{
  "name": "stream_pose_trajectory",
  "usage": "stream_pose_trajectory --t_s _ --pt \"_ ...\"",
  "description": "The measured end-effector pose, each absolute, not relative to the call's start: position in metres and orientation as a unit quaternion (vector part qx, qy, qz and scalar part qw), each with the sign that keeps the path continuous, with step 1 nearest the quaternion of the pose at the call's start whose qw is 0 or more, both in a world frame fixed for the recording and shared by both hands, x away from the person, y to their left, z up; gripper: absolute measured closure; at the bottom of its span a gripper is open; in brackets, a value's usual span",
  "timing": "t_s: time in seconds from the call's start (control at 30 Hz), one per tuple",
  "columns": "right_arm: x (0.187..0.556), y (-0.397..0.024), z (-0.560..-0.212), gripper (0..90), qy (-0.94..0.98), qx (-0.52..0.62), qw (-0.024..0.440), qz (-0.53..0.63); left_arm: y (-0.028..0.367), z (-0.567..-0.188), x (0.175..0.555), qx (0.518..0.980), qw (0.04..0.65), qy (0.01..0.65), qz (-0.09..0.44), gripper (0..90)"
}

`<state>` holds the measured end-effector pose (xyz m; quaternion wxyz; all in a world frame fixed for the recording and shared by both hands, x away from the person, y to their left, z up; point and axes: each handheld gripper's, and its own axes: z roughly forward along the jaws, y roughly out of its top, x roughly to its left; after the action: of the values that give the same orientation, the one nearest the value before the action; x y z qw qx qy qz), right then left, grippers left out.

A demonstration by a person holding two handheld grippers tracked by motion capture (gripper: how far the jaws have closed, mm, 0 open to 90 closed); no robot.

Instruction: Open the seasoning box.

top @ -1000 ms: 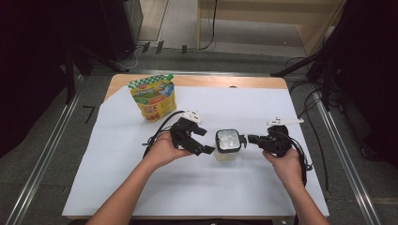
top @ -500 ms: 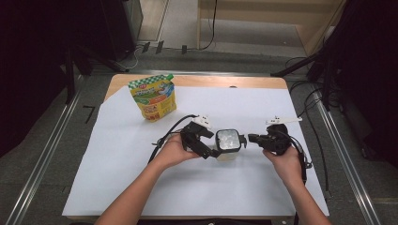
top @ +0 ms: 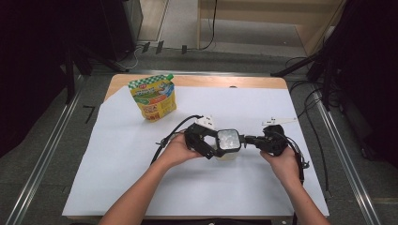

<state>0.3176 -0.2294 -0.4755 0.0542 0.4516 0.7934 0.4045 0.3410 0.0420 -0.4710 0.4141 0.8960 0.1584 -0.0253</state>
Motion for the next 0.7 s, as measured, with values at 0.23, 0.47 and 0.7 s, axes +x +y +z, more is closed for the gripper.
stream_pose_trajectory --t_s 0.23,0.47,0.7 --pt "0.3174 -0.2289 -0.4766 90.0 0.794 0.454 0.054 0.401 0.0410 -0.4687 0.3393 0.899 0.409 0.158 -0.018 16.3" --pt "0.3165 -0.2291 -0.4771 90.0 0.794 0.456 0.052 0.397 0.0402 -0.4644 0.3379 0.898 0.413 0.152 -0.007 16.8" --pt "0.3162 -0.2289 -0.4772 90.0 0.795 0.456 0.053 0.397 0.0387 -0.4616 0.3364 0.901 0.407 0.152 0.000 17.3"
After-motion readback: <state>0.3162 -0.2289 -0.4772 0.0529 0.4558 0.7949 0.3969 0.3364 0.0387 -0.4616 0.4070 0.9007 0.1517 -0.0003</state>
